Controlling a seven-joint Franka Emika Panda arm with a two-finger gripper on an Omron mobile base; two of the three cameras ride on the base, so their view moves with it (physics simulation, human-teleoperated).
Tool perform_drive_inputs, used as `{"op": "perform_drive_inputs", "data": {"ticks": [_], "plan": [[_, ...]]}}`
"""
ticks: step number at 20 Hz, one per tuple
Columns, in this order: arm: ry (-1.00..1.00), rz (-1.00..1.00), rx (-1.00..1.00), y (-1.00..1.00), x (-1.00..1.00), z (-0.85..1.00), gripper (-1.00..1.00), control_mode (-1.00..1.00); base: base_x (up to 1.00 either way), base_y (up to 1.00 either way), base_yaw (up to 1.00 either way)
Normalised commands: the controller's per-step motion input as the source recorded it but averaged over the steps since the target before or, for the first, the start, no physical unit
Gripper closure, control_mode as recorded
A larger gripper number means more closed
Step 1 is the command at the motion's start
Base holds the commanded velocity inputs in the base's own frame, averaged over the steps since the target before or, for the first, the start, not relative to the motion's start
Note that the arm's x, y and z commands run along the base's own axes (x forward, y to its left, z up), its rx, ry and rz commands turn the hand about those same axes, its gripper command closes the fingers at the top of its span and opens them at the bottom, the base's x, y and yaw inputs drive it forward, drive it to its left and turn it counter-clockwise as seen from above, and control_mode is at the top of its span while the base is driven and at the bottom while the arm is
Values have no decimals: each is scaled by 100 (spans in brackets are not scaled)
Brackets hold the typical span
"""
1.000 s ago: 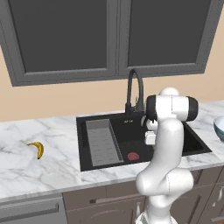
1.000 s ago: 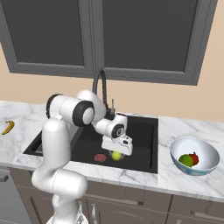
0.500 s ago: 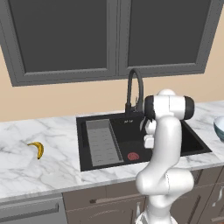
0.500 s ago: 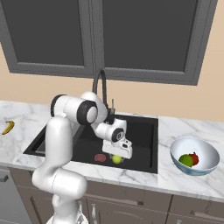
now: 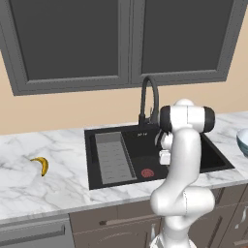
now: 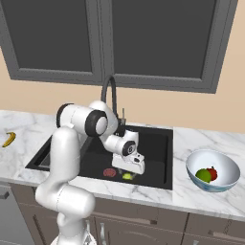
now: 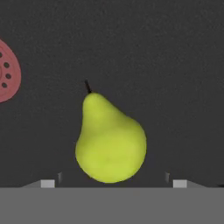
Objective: There is a mixed pile of frozen fruits and vegetables on the counter. Locate all the frozen vegetables and place the items in a bowl on the counter. Take all the frozen fruits and defrost them in a running sink.
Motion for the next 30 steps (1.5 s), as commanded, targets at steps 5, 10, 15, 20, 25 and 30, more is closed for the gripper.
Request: {"op": "perform_drive_inputs", "data": {"ticks": [5,10,15,20,25,30], "plan": [[0,-2,-2,0,-3,8,-100,-100,0,0,0],[0,-3,-6,1,-5,29,-100,-100,0,0,0],[-3,-1,-5,3,-13,46,-100,-100,0,0,0],[-10,0,-2,3,-24,42,-100,-100,0,0,0],[-10,0,-3,13,-17,47,-100,-100,0,0,0],[-7,0,-4,21,-12,43,-100,-100,0,0,0]]}}
